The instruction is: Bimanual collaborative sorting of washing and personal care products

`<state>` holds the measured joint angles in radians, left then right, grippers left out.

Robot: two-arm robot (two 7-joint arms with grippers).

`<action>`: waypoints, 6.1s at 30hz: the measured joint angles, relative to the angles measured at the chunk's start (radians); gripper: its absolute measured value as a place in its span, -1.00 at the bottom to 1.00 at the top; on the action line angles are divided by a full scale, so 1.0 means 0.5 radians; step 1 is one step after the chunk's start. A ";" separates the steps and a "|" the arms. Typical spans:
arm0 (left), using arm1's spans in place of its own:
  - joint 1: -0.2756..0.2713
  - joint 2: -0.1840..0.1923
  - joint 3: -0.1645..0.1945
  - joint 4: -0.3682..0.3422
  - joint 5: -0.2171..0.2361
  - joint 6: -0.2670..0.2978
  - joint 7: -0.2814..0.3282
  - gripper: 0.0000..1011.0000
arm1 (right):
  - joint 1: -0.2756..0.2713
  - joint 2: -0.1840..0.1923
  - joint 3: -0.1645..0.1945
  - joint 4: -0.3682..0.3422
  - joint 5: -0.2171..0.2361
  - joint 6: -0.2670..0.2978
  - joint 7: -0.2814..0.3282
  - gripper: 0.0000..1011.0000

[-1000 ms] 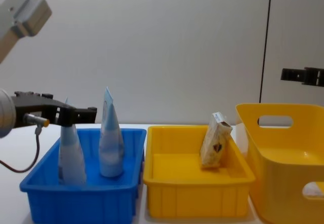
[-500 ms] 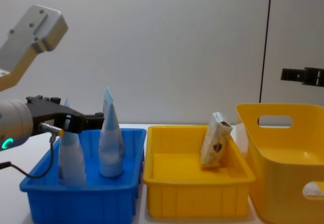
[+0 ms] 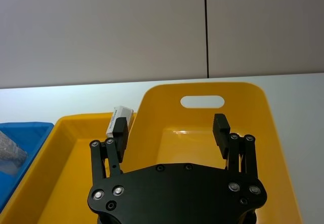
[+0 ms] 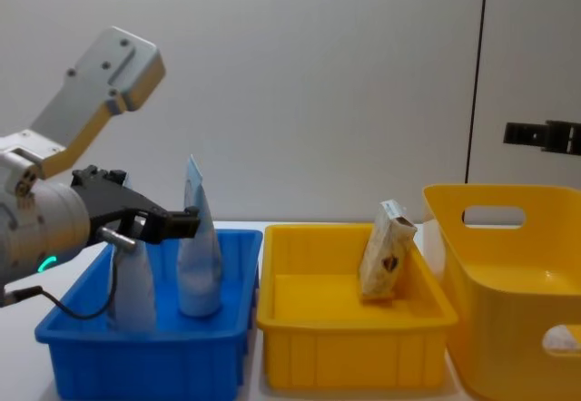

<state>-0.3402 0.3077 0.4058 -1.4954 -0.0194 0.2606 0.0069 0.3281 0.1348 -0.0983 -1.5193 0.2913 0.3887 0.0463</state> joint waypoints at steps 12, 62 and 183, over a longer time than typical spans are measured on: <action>-0.046 -0.004 0.060 0.077 0.128 -0.040 0.033 0.98 | 0.000 0.000 0.000 0.000 0.000 0.000 0.000 0.99; 0.068 -0.157 -0.126 0.168 0.036 -0.210 0.147 0.98 | 0.000 0.000 0.000 0.000 0.000 0.000 0.000 0.99; 0.034 -0.245 -0.163 0.289 -0.012 -0.265 0.074 -0.69 | 0.000 0.000 0.000 0.000 0.000 0.000 0.000 0.99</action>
<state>-0.3233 0.1851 0.3242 -1.3510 -0.0252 0.1283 0.0437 0.3281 0.1348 -0.0983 -1.5193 0.2913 0.3887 0.0463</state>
